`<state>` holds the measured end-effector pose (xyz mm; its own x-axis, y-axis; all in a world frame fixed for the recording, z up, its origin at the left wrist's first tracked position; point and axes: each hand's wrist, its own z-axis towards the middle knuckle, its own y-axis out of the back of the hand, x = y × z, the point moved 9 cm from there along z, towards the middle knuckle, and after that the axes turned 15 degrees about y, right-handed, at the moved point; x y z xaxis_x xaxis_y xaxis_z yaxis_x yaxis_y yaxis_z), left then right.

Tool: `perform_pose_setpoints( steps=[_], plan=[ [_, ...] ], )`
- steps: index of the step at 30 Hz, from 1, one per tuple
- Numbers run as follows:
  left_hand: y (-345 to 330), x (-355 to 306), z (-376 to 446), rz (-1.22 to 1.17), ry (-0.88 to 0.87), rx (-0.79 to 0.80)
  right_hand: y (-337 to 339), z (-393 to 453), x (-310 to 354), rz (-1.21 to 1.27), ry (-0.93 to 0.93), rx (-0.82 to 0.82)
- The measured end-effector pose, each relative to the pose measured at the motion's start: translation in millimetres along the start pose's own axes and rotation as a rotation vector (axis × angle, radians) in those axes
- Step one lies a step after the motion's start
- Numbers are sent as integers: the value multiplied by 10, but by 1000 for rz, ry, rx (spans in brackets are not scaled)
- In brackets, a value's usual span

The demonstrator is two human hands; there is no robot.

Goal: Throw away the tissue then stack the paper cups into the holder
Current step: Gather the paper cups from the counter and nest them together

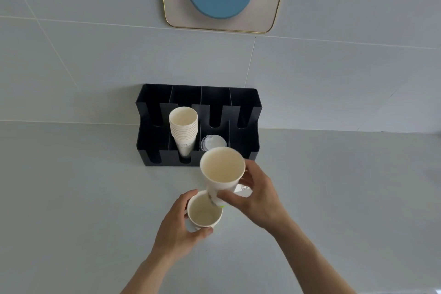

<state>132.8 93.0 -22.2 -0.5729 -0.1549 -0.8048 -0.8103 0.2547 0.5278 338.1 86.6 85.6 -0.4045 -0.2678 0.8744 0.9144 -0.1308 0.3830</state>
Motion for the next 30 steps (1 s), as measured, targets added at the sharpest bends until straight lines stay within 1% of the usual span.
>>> perform_pose_setpoints(
  steps=[4,9,11,14,17,24,26,28,30],
  plan=[
    [-18,-14,-8,6,26,15,-370,-106,-179,13,-51,88],
    [2,2,-14,-41,49,9,-587,-310,-441,-124,-69,212],
    [17,1,-18,-42,47,20,-611,-351,-500,-130,-81,249],
    [49,21,-12,-35,54,27,-591,-334,-540,-105,-93,260],
    [48,-3,-9,-12,48,39,-595,-307,-548,-162,-56,274],
    [44,-3,33,25,25,5,-605,-248,-659,-184,-52,327],
    [47,-10,40,9,20,-9,-538,-177,-713,-201,-62,306],
    [49,-4,54,-12,25,-18,-382,-55,-815,-240,-91,214],
    [46,8,64,-20,28,-20,-213,97,-926,-391,-98,155]
  ],
)
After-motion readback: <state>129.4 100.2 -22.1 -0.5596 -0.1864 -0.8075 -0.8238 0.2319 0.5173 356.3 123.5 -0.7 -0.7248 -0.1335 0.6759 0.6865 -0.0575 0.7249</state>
